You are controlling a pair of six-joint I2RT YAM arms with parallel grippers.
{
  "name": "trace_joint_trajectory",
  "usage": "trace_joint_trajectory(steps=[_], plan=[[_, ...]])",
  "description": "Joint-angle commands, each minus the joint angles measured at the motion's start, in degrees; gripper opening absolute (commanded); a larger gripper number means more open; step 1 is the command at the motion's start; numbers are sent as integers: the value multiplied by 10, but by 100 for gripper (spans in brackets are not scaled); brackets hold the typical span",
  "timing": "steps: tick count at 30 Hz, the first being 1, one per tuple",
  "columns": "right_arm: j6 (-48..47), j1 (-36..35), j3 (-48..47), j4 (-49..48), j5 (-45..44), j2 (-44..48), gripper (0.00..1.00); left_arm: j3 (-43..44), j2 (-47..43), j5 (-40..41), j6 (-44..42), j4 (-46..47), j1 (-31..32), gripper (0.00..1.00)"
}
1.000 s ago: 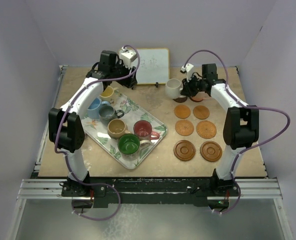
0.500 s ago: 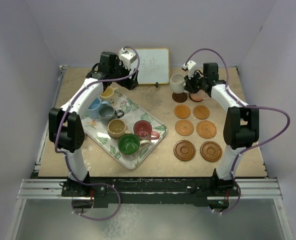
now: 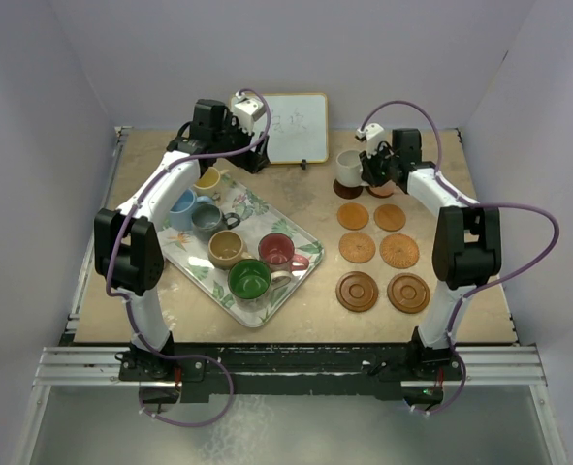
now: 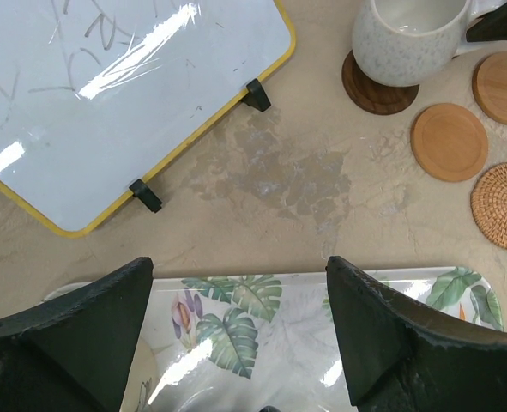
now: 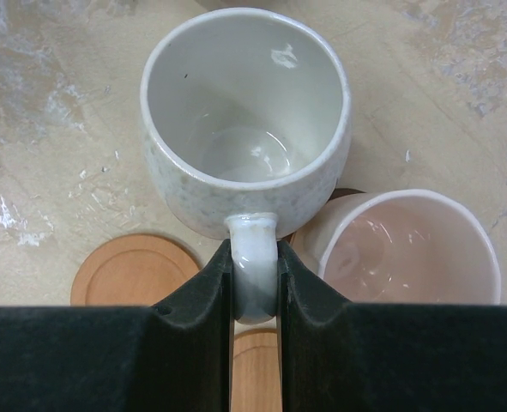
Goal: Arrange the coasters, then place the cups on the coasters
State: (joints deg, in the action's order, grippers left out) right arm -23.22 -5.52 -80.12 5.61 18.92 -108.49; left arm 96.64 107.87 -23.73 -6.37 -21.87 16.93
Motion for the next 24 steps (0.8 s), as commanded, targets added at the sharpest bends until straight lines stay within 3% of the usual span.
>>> trace_joint_trajectory(steps=[1, 24], plan=[[27, -4, -17, -86, 1, 11, 0, 5, -12, -17, 11, 27, -3, 79], [26, -16, 3, -70, 9, 3, 0, -4, -21, -18, 6, 26, -3, 79]])
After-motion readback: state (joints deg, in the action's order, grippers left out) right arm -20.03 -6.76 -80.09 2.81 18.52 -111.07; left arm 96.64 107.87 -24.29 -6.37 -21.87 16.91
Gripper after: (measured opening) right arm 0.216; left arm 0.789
